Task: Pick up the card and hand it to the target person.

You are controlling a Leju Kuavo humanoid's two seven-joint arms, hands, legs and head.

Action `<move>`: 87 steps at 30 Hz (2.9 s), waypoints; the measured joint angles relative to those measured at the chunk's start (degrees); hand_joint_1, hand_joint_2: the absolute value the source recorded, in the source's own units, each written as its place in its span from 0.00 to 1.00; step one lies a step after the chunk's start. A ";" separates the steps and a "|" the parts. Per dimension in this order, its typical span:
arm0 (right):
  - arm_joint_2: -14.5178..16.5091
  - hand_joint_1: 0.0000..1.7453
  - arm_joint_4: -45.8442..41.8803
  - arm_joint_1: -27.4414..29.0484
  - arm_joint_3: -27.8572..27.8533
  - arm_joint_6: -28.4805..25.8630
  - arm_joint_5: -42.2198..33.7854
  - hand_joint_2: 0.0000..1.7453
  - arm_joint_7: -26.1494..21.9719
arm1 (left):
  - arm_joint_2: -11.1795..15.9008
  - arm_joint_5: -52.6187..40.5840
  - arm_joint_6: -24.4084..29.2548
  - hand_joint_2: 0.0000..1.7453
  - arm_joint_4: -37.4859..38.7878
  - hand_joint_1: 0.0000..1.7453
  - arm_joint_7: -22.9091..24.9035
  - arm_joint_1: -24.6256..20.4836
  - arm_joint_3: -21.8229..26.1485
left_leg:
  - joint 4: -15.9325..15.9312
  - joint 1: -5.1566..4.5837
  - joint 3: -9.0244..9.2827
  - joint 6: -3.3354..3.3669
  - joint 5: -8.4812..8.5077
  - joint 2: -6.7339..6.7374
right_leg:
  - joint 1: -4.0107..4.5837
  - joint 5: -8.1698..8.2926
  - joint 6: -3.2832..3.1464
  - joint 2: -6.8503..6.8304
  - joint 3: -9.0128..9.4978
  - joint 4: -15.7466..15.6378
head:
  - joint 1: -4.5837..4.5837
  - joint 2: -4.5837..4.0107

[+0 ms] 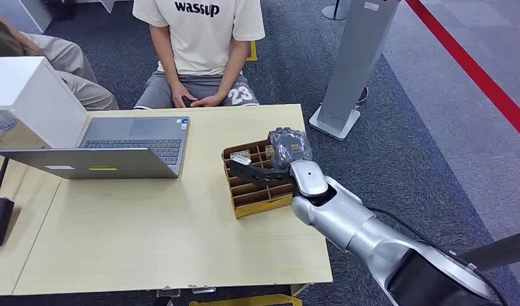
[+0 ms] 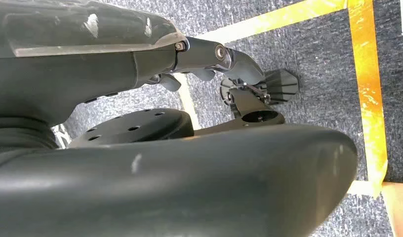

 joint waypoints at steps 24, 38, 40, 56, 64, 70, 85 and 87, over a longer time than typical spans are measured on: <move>0.09 0.49 1.30 -0.05 -0.04 -0.24 -1.08 1.00 -0.62 | 0.00 0.13 0.00 0.00 0.00 0.00 0.00 0.00 0.00 | 0.00 0.00 0.01 0.00 0.00 0.00 | 0.00 0.00 0.00 0.00 0.01 0.00 | 0.03 0.00; 0.46 0.42 2.20 -0.37 -0.07 -0.68 -1.38 1.00 -1.15 | 0.00 0.33 0.02 0.00 0.00 0.00 -0.13 0.00 0.00 | 0.00 0.00 0.01 0.00 0.00 0.00 | 0.00 0.00 0.00 0.00 0.01 0.00 | 0.00 0.00; 0.48 0.41 2.38 -0.35 -0.05 -0.68 -1.49 1.00 -1.27 | 0.00 0.33 0.01 0.00 0.00 0.00 -0.15 0.01 0.00 | 0.00 0.00 0.01 0.00 0.00 0.00 | 0.00 0.00 0.00 0.00 0.01 0.00 | 0.01 0.00; 0.96 0.67 3.95 -0.27 -0.04 -0.66 -2.04 1.00 -1.68 | 0.00 0.33 0.00 0.00 0.00 0.00 -0.15 0.00 0.00 | 0.00 0.00 0.00 0.00 0.00 0.00 | 0.00 0.00 0.00 0.00 0.00 0.00 | 0.01 0.00; 1.32 0.86 4.34 -0.38 -0.03 -0.92 -2.01 1.00 -1.98 | 0.00 0.33 0.00 0.00 0.00 0.00 -0.15 0.00 -0.02 | 0.00 0.00 0.00 0.00 0.00 0.00 | 0.00 0.00 0.00 0.01 0.00 0.00 | 0.03 0.00; 1.52 0.96 4.29 -0.68 -0.02 -1.31 -2.01 1.00 -2.00 | 0.00 0.33 0.00 0.00 0.00 0.00 -0.15 0.01 -0.02 | 0.00 0.00 0.00 0.00 0.00 0.00 | 0.00 0.00 0.00 0.00 0.01 0.00 | -0.02 0.00; 1.51 1.00 3.92 -0.65 -0.02 -0.97 -2.16 1.00 -1.55 | 0.05 -1.00 -0.66 1.00 0.00 0.00 -0.95 0.00 -0.48 | 0.00 0.00 0.00 0.00 0.00 0.00 | 0.00 0.00 0.00 0.00 0.00 0.00 | -0.01 0.00; 1.49 1.00 3.65 -0.68 -0.02 -0.37 -2.36 1.00 -1.37 | 0.08 -0.58 -0.67 1.00 0.00 0.00 -1.02 0.01 -0.54 | 0.00 0.00 0.00 0.00 0.00 0.00 | 0.00 0.00 0.00 0.00 0.00 0.00 | -0.02 0.00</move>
